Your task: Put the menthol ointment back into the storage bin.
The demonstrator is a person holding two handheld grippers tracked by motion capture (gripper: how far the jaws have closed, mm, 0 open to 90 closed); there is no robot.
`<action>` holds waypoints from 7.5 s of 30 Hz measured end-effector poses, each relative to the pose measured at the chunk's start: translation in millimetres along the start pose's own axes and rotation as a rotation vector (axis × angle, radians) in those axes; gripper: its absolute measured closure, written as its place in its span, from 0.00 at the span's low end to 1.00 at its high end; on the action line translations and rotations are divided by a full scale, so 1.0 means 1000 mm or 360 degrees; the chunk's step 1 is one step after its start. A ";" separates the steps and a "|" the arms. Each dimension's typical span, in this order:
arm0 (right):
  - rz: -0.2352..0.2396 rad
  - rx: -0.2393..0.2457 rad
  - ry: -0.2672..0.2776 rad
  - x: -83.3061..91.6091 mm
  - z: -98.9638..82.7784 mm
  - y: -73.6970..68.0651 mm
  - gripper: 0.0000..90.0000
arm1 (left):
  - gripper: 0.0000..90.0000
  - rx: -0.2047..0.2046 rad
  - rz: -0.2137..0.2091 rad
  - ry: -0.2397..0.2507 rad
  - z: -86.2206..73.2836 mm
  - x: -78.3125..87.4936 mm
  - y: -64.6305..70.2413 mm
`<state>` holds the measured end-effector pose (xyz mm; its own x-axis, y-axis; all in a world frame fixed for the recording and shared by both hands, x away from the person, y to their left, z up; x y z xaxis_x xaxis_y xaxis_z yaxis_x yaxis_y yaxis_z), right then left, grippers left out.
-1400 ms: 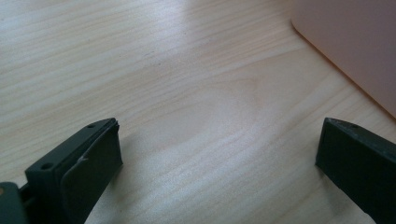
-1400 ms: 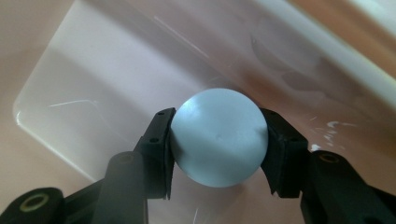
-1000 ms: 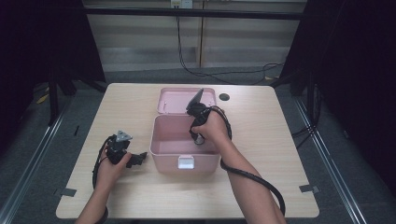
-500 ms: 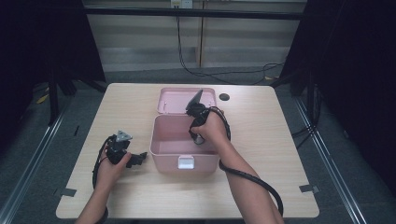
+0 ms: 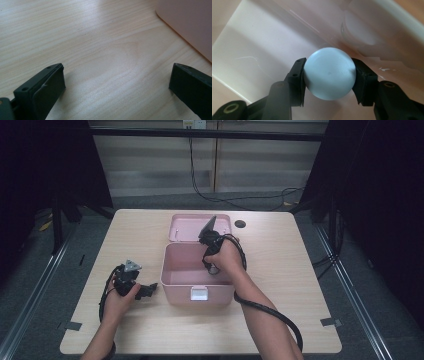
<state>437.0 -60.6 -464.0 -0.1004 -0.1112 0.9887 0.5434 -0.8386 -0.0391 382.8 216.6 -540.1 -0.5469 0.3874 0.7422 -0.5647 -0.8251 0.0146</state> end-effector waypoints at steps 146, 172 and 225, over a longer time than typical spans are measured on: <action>0.0202 0.0387 0.0293 0.100 -0.097 0.009 1.00 | 0.33 0.0342 -0.0118 -0.0433 0.090 0.026 -0.023; 0.0245 0.0413 0.0294 0.085 -0.097 0.006 1.00 | 0.55 0.0501 -0.0153 -0.0516 0.155 0.037 -0.030; 0.0337 0.0458 0.0301 0.074 -0.098 0.006 1.00 | 0.64 0.0537 -0.0121 -0.0540 0.233 -0.020 -0.013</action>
<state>351.7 -126.1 -405.0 -0.0985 -0.3841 0.9180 0.7770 -0.6060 -0.1702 545.6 124.0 -399.3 -0.2478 0.3423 0.9063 -0.3327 -0.9087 0.2523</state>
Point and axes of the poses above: each handheld gripper's, and its own axes: x roughly backward along the jaws, z roughly out of its top, y roughly to its right, the point moved 4 cm from there along -x, roughly forward along the jaws, and after that the axes turned 2 degrees about -y, right-handed, at the moved point
